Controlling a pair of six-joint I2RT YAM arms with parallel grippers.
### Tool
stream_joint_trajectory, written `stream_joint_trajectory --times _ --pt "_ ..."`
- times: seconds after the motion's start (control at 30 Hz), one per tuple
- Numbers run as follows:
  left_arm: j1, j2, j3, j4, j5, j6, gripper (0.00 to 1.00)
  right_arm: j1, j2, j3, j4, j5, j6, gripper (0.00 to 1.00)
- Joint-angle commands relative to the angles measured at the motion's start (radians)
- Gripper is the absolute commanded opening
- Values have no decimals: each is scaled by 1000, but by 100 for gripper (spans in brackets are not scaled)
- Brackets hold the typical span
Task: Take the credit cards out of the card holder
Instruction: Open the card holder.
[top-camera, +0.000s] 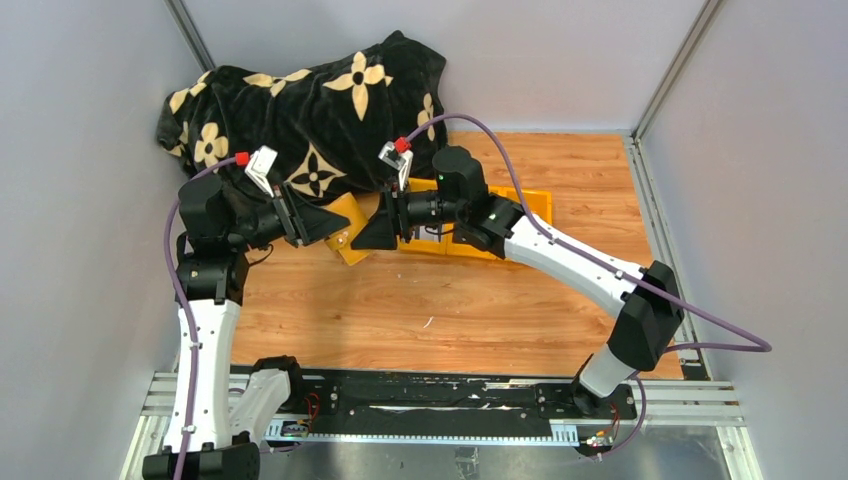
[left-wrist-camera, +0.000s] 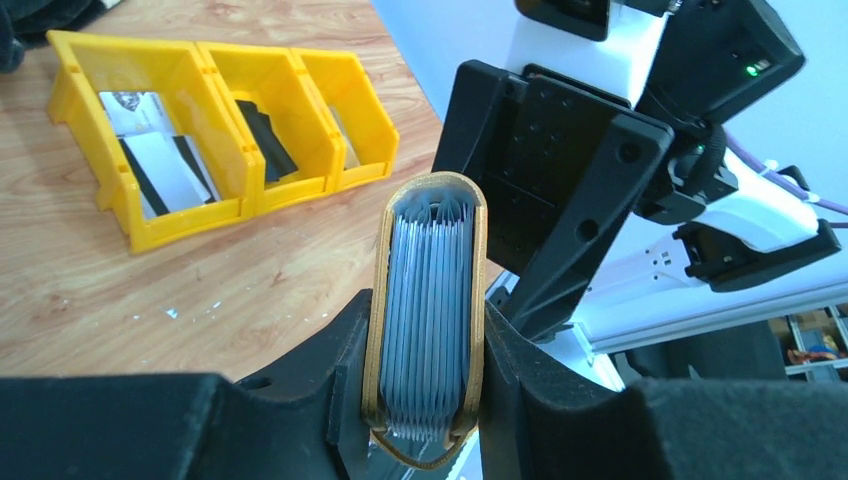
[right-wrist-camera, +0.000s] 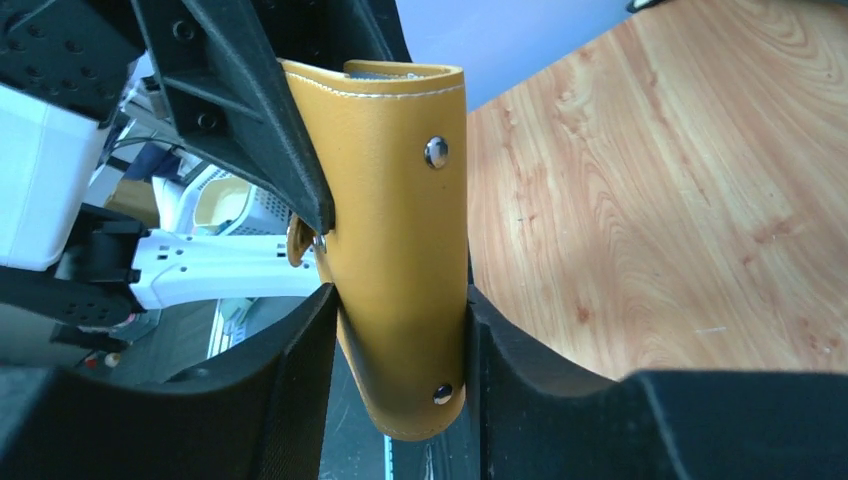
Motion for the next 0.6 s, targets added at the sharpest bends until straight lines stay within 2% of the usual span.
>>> stream_joint_trajectory --times 0.0,0.03,0.1,0.13,0.2,0.3,0.57 --pt "0 -36 44 51 61 -29 9 -11 6 20 54 -56 45 36" --pt "0 -40 42 46 58 -19 21 -14 3 19 60 -56 50 29" --pt "0 -47 30 29 45 18 56 -22 -6 17 58 -42 50 18" --pt "0 -49 28 12 29 45 63 -31 -12 15 54 -32 50 13" --pt "0 -52 32 -46 -21 117 66 -41 -24 16 36 -10 42 9" --pt "0 -50 29 -96 -64 187 66 -42 -35 39 -25 24 -8 7" --pt "0 -71 22 -196 11 312 56 -79 -56 37 -42 51 -5 3"
